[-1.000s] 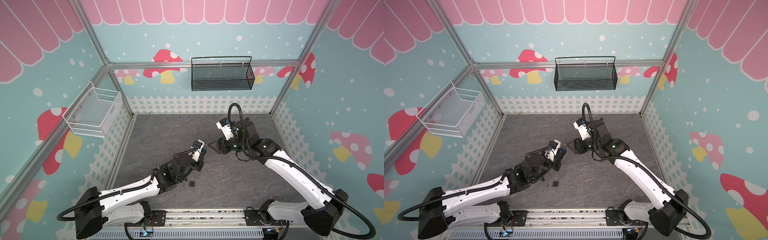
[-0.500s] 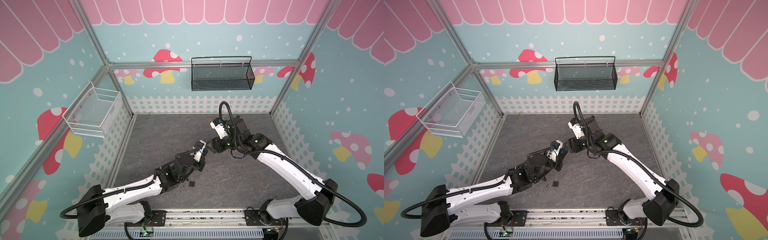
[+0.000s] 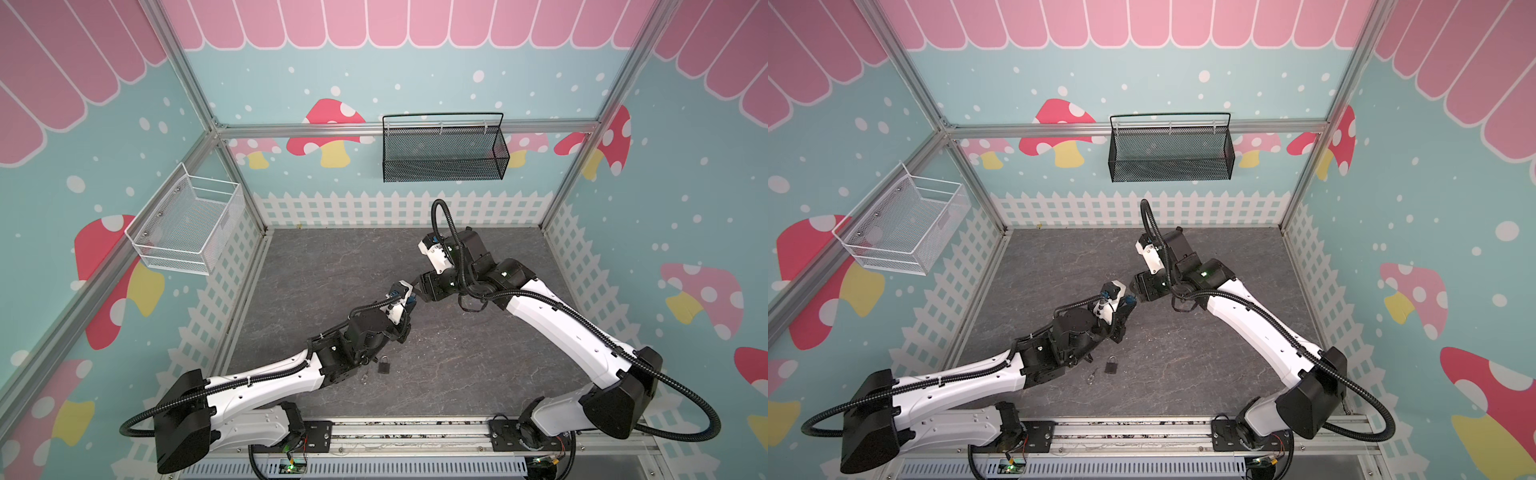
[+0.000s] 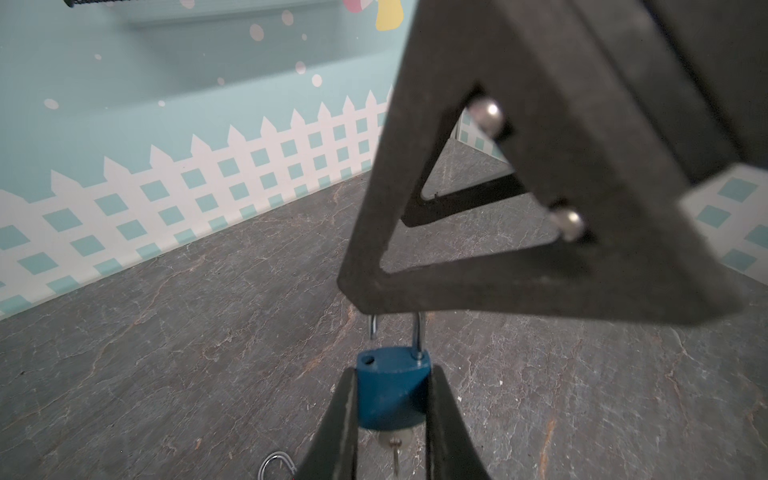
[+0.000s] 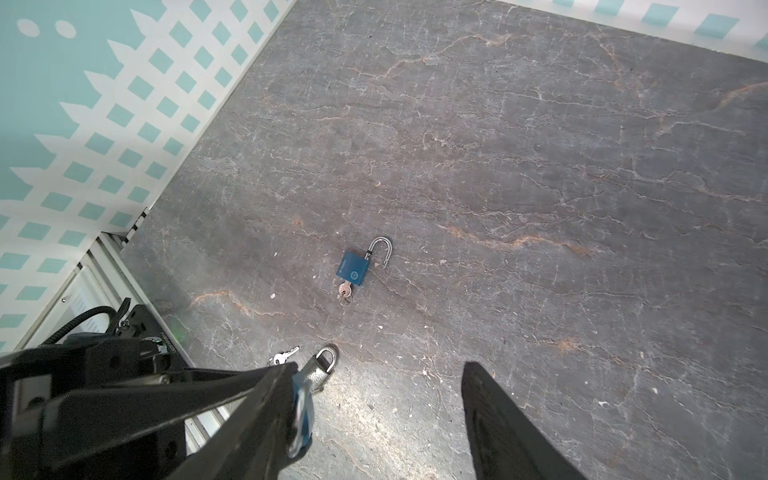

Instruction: Unlock with the key

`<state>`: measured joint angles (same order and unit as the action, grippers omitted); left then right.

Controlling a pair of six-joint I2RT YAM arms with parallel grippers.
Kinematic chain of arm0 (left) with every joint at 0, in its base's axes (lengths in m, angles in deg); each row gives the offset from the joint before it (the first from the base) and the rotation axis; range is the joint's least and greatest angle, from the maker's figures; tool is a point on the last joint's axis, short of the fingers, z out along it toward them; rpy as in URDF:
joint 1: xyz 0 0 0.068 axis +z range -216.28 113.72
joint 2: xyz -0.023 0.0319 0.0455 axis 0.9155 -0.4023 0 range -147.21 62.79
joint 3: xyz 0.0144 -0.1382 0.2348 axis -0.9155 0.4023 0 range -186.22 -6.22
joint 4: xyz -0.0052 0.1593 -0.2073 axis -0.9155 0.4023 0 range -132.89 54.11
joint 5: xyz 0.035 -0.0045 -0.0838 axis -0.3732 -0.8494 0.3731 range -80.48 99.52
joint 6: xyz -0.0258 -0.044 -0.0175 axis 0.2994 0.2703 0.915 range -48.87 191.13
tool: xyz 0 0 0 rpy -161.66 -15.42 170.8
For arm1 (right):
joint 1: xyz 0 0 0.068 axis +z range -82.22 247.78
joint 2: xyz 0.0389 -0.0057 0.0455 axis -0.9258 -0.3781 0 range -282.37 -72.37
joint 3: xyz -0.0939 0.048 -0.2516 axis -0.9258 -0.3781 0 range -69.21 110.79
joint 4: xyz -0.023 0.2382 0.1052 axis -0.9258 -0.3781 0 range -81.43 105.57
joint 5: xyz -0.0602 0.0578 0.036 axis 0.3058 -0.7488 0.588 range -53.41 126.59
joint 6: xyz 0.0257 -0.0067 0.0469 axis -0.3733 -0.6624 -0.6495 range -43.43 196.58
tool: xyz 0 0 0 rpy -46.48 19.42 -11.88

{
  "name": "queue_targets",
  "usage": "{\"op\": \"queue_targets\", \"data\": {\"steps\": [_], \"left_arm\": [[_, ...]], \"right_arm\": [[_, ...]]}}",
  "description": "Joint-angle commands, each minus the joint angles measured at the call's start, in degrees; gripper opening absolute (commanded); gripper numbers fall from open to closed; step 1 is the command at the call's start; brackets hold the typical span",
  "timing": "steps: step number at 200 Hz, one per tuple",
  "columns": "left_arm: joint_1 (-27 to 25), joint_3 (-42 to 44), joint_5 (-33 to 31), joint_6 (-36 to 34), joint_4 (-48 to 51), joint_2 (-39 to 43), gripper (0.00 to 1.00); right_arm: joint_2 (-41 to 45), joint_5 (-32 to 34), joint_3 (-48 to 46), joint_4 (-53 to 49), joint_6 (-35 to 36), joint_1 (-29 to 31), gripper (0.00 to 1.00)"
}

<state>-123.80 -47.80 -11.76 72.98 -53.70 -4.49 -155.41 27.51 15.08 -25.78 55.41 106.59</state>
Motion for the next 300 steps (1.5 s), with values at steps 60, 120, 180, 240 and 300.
{"op": "queue_targets", "data": {"steps": [60,120,180,240,300], "left_arm": [[-0.4,0.5,-0.5,-1.9,0.1,2.3,0.0],[-0.4,1.9,-0.4,-1.5,-1.5,3.8,0.0],[-0.4,0.7,-0.5,-1.0,-1.1,2.7,0.0],[-0.4,-2.1,-4.6,8.3,6.9,1.4,0.0],[-0.3,-14.3,-3.5,34.5,30.5,-8.7,0.0]], "right_arm": [[-1.8,2.0,3.6,-6.8,5.7,0.5,0.68],[-0.5,4.0,2.8,-8.9,6.7,0.3,0.72],[1.1,5.7,1.0,-8.8,6.7,0.1,0.73],[4.4,8.5,-3.4,-6.5,4.7,-4.8,0.78],[10.5,-4.4,-19.4,7.6,-2.0,-13.1,0.78]]}}
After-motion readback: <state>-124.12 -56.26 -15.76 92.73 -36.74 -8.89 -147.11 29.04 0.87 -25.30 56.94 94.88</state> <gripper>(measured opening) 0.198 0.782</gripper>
